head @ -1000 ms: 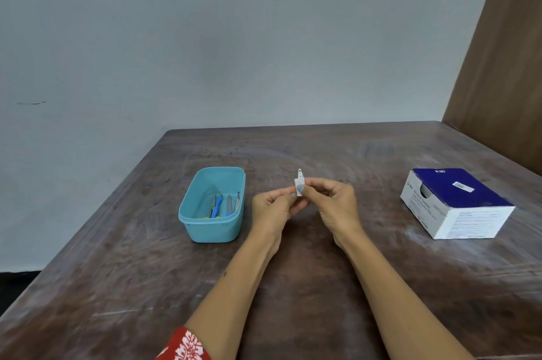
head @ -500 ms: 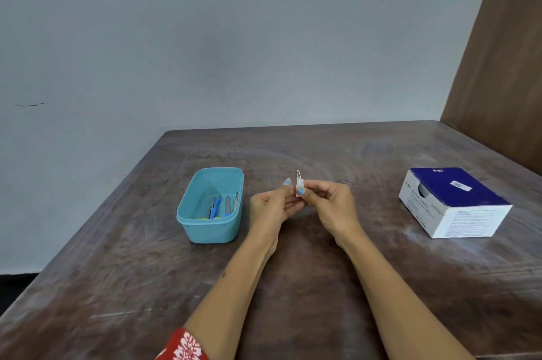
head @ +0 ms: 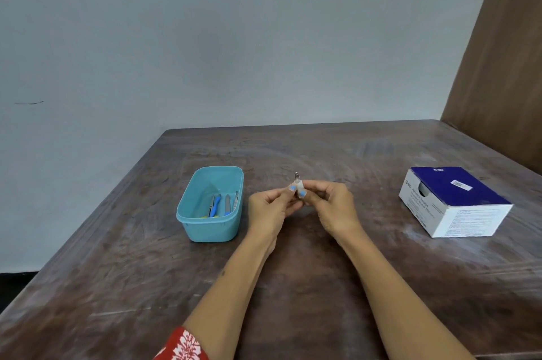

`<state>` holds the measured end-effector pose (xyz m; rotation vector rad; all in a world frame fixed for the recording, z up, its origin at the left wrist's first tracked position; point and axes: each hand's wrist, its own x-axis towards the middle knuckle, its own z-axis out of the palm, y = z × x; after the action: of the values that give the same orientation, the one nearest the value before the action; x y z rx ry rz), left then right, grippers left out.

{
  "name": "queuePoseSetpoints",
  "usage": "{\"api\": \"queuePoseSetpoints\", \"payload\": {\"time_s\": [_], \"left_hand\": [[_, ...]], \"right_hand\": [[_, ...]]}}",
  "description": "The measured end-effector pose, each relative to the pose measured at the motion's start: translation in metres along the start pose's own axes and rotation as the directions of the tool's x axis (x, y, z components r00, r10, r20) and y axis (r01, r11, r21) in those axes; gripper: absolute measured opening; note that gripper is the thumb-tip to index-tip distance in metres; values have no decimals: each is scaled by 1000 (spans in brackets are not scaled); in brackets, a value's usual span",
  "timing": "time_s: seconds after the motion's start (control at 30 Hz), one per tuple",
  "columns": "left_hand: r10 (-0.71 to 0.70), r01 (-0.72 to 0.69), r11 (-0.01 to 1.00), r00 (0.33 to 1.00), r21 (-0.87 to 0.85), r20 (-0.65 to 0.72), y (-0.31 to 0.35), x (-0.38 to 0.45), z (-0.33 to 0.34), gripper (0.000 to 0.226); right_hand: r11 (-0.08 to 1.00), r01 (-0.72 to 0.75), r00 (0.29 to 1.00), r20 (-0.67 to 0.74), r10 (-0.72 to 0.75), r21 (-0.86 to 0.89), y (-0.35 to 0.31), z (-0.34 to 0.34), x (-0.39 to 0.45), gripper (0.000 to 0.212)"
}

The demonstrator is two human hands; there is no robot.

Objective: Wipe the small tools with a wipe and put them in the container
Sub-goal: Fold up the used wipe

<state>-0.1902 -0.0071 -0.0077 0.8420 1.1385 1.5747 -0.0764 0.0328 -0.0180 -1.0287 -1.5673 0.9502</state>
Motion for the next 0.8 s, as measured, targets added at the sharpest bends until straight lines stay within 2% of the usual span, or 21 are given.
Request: {"api": "queuePoseSetpoints", "payload": {"time_s": [0.13, 0.3, 0.47, 0.63, 0.7, 0.8], "left_hand": [[6, -6, 1000, 1000, 7, -1, -1, 0, 0, 14], [-26, 26, 1000, 1000, -7, -6, -1, 2, 1, 29], [-90, 92, 989, 996, -117, 19, 5, 0, 6, 40], [-167, 176, 971, 983, -162, 71, 9, -2, 5, 25], [-188, 201, 960, 979, -196, 84, 9, -3, 3, 19], [-189, 198, 957, 980, -213, 63, 10, -2, 0, 23]], "right_hand": [[1000, 9, 1000, 7, -9, -22, 0, 0, 0, 19], [998, 26, 1000, -3, -26, -58, -4, 1, -3, 17], [938, 219, 971, -36, -237, -270, -7, 0, -5, 22], [866, 334, 923, -59, -381, -372, -6, -1, -4, 28], [864, 341, 920, -57, -387, -372, -6, -2, -5, 28], [903, 309, 928, -112, -355, -297, -8, -1, -6, 28]]}}
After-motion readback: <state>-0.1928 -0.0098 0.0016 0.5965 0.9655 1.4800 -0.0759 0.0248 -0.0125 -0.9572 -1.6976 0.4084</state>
